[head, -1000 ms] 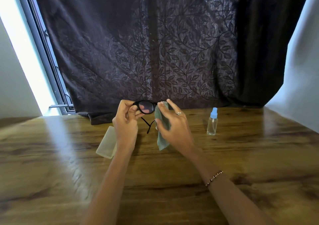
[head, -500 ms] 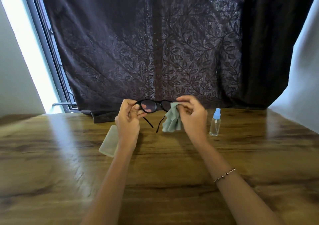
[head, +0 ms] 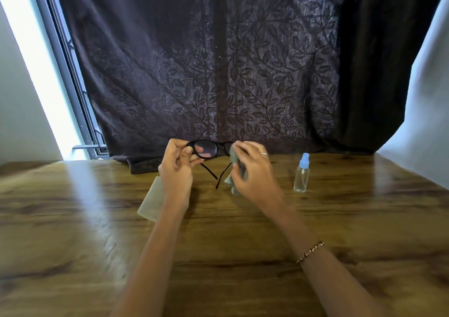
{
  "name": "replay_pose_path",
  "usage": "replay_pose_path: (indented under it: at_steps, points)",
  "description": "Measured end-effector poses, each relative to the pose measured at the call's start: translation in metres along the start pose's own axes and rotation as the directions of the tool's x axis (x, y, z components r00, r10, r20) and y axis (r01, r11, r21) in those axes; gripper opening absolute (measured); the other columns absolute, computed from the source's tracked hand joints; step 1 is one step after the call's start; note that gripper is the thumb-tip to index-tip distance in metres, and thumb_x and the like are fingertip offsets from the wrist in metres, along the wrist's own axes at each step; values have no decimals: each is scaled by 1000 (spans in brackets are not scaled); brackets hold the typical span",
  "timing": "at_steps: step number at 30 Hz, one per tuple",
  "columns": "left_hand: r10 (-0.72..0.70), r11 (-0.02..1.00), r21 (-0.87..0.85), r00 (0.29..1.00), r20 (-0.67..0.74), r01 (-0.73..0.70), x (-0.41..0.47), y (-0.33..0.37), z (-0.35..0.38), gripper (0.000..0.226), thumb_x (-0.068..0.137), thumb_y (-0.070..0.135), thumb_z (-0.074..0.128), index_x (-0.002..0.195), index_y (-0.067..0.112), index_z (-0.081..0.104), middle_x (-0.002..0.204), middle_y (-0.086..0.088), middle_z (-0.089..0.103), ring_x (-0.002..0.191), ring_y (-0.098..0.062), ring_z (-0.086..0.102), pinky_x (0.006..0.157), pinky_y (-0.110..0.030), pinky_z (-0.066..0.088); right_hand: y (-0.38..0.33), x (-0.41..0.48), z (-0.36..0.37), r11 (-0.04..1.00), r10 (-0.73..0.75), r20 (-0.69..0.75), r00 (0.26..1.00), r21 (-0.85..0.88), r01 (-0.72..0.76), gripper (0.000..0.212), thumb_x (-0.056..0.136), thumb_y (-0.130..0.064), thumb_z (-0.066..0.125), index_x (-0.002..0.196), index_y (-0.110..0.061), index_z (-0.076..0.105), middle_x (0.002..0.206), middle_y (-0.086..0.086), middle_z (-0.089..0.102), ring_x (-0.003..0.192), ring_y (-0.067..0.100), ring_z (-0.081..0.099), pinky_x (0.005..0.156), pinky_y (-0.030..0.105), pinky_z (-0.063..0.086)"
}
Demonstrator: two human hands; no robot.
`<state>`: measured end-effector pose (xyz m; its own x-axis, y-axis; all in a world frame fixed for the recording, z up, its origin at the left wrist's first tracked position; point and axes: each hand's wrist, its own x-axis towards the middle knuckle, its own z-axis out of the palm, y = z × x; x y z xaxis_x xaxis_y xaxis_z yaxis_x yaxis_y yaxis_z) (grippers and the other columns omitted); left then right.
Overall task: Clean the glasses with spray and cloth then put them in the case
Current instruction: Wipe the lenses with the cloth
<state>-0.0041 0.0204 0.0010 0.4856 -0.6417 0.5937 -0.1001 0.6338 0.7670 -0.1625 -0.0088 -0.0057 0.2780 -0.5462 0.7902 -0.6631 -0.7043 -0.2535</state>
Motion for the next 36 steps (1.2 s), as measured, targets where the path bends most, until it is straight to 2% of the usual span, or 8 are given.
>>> replay_pose_path:
  at_steps: [3,10,15,18,20,23,30,36]
  points:
    - [5,1000,15,1000,-1,-5,0,0,1,13,100,6,43,92,8,52,85,-9,69,82,-24,72,72,-26,57,-3,2,4,997,-81,24,996,20,81,45,91,-4,56,136,-1,51,139,7,51,132,16,36,113,19,24]
    - [31,999,6,999,21,-31,-2,1,1,21,100,7,43,86,18,52,85,-9,68,80,-24,72,70,-25,55,1,3,9,995,-97,31,995,0,97,52,88,7,56,138,-3,48,141,6,52,134,19,36,114,22,24]
    - [18,1000,16,1000,19,-18,-1,3,-1,18,100,7,42,88,15,53,84,-7,68,82,-24,72,71,-23,55,17,3,6,998,51,21,998,-45,-50,43,89,5,56,131,-3,55,134,6,58,133,18,39,112,19,25]
    - [16,1000,-9,1000,10,-16,2,2,-6,12,100,6,42,94,9,51,86,-6,68,83,-19,71,72,-23,55,25,5,-4,969,242,35,970,40,-243,31,92,0,53,119,-6,65,121,5,66,117,15,54,96,4,30]
    - [25,999,-37,1000,4,-25,3,3,-10,14,101,7,42,93,12,52,89,-9,67,86,-21,70,75,-26,56,31,7,-12,907,396,140,908,95,-410,26,92,-2,53,110,-10,70,105,1,69,89,10,61,70,2,39]
    - [14,998,-56,1000,-7,-15,5,3,-12,18,101,8,42,91,17,53,95,-14,66,90,-27,69,80,-31,56,43,5,-18,834,499,366,786,45,-550,22,92,-4,56,104,-12,71,99,0,66,61,0,48,44,7,38]
    - [2,996,-87,999,38,1,4,5,-11,22,101,6,39,91,18,54,94,-9,67,89,-23,69,80,-30,57,52,-5,-8,757,549,543,635,-1,-654,28,87,2,55,100,-16,70,97,-2,67,77,9,59,58,19,43]
    - [-6,994,-106,997,70,14,3,6,-12,19,101,6,39,93,16,54,94,-8,67,87,-18,70,79,-28,57,55,-12,-6,737,520,605,603,38,-675,37,85,-5,66,118,-21,58,114,-4,63,100,12,59,69,18,47]
